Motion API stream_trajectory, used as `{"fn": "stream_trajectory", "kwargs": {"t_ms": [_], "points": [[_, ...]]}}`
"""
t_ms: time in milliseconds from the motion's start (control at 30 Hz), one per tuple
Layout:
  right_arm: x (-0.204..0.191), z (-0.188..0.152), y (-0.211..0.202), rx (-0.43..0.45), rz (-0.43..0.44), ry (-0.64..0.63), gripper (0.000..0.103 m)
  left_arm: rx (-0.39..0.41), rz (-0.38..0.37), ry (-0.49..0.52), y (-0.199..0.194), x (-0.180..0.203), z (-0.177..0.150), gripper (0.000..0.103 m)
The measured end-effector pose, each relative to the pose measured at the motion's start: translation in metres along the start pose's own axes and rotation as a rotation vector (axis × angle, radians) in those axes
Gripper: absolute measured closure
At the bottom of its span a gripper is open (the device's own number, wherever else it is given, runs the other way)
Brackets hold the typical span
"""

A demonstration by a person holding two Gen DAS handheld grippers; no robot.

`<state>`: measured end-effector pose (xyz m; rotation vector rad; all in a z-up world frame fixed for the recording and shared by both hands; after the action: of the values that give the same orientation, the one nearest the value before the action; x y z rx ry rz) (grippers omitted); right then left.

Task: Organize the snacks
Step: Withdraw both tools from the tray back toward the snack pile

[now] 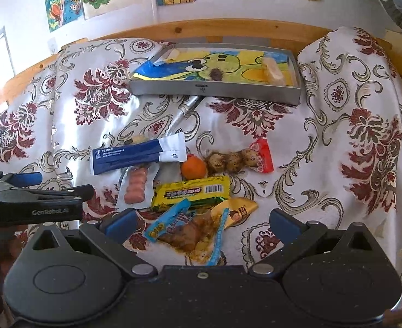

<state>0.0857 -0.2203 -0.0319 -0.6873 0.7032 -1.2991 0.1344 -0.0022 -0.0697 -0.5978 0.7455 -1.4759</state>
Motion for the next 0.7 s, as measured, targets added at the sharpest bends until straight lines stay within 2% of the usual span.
{"fn": "stream_trajectory", "kwargs": {"t_ms": [200,433,700], "points": [[-0.001,-0.001,0.003,-0.018,0.003,0.000,0.001,0.003,0.006,-0.014,0.001,-0.005,-0.001,0.000],[-0.004,-0.001,0.021,-0.100,0.013,-0.005,0.001,-0.022,-0.087,-0.102,0.007,-0.010,-0.006,0.000],[-0.009,0.000,0.053,-0.163,0.014,0.055,0.001,-0.011,-0.139,-0.156,0.025,-0.013,0.002,0.001]]}}
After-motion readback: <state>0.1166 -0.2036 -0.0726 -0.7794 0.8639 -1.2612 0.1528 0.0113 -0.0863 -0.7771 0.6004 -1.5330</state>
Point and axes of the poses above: each gripper's, at about its wrist camera, not at the fingertips, and y roughly the way its jaws point, x to its right, z to its top, the point moved 4 cm from there along y, roughly the way its jaws point, and after that the axes turned 7 degrees about -x, right-handed, at the moved point
